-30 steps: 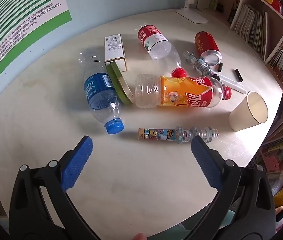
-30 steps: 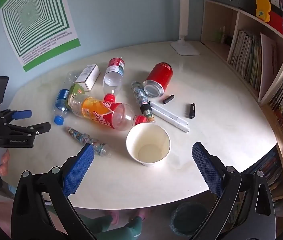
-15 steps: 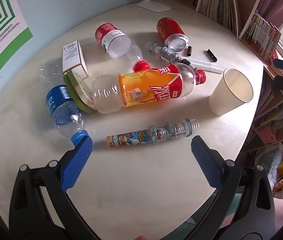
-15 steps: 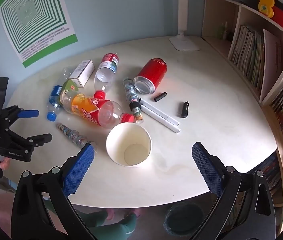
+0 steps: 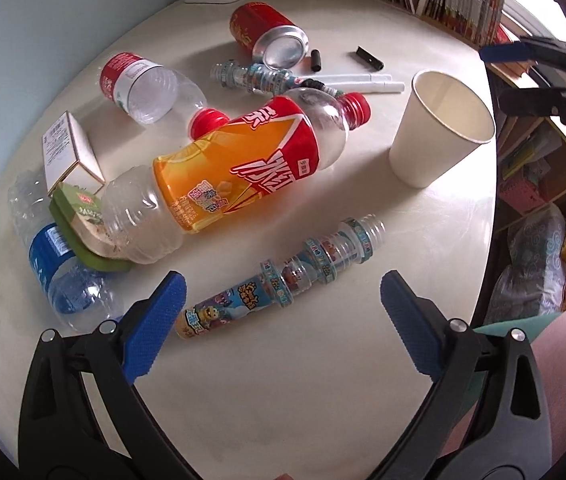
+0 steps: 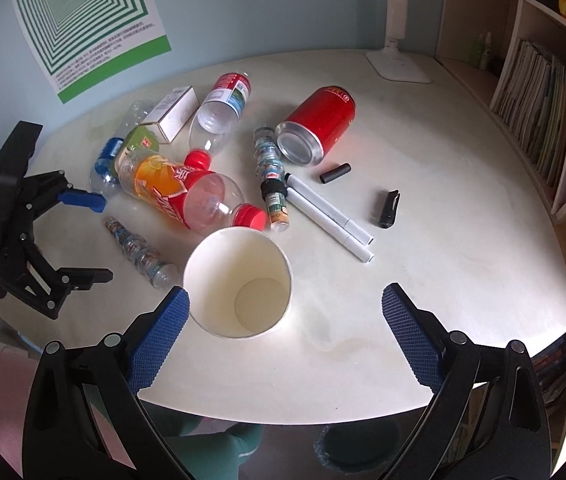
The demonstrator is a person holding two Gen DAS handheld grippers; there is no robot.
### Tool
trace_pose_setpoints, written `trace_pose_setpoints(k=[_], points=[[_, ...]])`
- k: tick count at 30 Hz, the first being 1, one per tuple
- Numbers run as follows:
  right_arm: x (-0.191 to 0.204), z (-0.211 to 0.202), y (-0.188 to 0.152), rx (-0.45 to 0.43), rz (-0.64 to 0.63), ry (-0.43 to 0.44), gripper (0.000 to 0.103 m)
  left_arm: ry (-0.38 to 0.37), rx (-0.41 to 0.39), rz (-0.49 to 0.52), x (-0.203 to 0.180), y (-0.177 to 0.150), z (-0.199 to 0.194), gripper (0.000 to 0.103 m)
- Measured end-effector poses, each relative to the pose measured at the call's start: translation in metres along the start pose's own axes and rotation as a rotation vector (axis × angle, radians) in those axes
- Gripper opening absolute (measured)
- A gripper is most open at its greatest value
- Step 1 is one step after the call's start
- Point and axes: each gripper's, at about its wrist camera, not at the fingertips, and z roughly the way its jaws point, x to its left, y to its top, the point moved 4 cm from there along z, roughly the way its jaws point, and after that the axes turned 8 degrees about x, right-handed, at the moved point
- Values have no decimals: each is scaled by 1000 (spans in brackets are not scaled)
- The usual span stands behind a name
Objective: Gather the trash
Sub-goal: 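Grasp the paper cup rim with the right tool while the left tool grasps the stacked bottle, then carry the cup and stacked bottle over the wastebasket and open both tools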
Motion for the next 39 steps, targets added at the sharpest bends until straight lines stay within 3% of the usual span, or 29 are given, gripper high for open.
trace_pose_setpoints(k=[2, 3, 4, 7, 10, 13, 16, 18, 19, 24, 29, 33, 35, 39], points=[[-3, 6, 4, 19, -4, 16, 88, 0, 19, 49, -2, 2, 6, 92], [-5, 10, 6, 33, -10, 22, 76, 3, 28, 73, -2, 6, 11, 92], [-6, 15, 7, 52, -17, 22, 73, 16, 35, 99, -3, 7, 15, 90], [-9, 29, 11, 104, -41, 31, 72, 28, 66, 172, -6, 8, 28, 79], [-6, 39, 13, 147, -84, 55, 70, 15, 94, 244, -8, 8, 37, 74], [-5, 50, 16, 195, -118, 52, 52, 4, 130, 316, -11, 7, 48, 57], [-7, 63, 17, 240, -105, 64, 36, -38, 135, 348, -9, 10, 51, 52], [-9, 69, 16, 258, -93, 82, 11, -69, 144, 353, -13, 20, 55, 49], [-10, 70, 16, 266, -83, 93, 6, -74, 141, 356, -21, 23, 57, 48], [-13, 65, 15, 266, -41, 145, 6, -212, 153, 280, -8, 28, 53, 47], [-15, 49, 13, 240, -30, 142, 6, -159, 103, 254, 3, 32, 42, 47], [-15, 30, 8, 202, -4, 130, 6, -205, 74, 203, 13, 29, 23, 46], [-14, 16, 1, 174, 15, 119, 6, -202, 61, 205, 11, 28, 12, 32], [-14, -11, -22, 128, 70, 95, 6, -215, 27, 227, 2, 29, -6, 32]])
